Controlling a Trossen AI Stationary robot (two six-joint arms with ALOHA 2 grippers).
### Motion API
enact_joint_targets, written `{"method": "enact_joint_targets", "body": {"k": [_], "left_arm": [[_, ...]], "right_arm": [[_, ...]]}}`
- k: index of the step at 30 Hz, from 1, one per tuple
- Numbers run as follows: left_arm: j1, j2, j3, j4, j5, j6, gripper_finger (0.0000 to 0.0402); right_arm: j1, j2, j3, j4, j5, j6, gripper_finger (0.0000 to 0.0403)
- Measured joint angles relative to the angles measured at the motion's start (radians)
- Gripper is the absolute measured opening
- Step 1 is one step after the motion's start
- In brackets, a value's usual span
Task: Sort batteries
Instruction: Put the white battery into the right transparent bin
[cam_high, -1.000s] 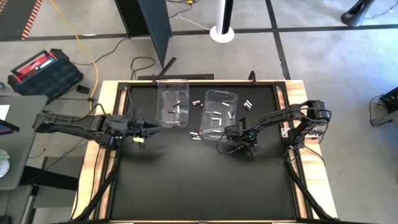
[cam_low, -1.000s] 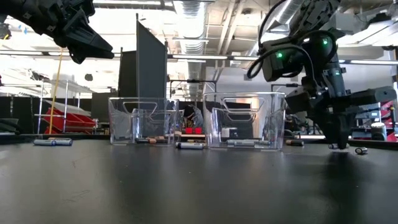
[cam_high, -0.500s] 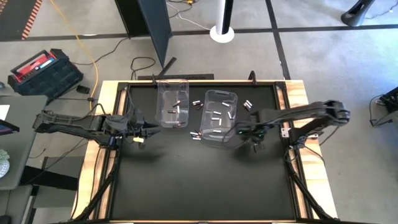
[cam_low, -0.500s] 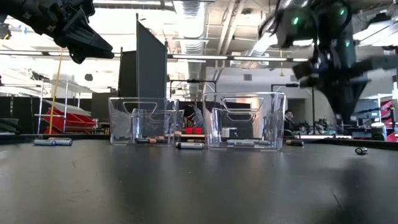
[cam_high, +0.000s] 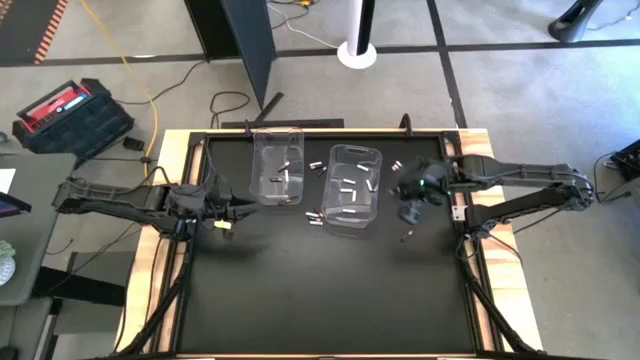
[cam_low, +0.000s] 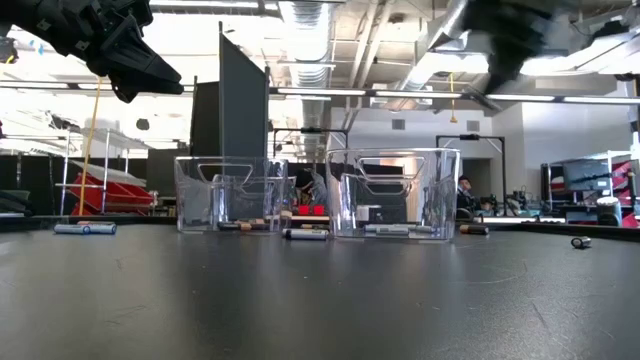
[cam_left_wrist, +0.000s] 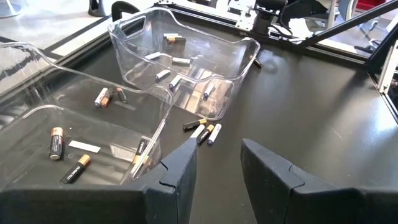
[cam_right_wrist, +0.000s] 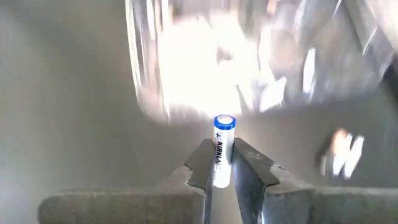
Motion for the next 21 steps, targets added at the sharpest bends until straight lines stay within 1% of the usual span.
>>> {"method": "enact_joint_targets", "body": {"k": [4,8,12,16,19,21], "left_arm": [[0.0,0.0,0.0,0.0,0.0,0.0,0.0119],[0.0,0.0,0.0,0.0,0.0,0.0,0.0119],[0.0,0.0,0.0,0.0,0.0,0.0,0.0119],[0.0,0.0,0.0,0.0,0.0,0.0,0.0119],[0.0,0.0,0.0,0.0,0.0,0.0,0.0119],[0.0,0.0,0.0,0.0,0.0,0.0,0.0119]], "right_arm": [[-0.037,0.086,0.088,0.189,0.002,-0.01,0.0065],[-0.056,0.245,0.193,0.23,0.002,-0.045,0.0058],[-0.066,0.428,0.284,0.214,0.002,-0.045,0.0056],[-0.076,0.585,0.346,0.13,0.0,-0.034,0.0055],[-0.093,0.674,0.373,0.043,-0.008,0.067,0.0055],[-0.104,0.719,0.374,0.014,-0.025,0.146,0.0055]]}}
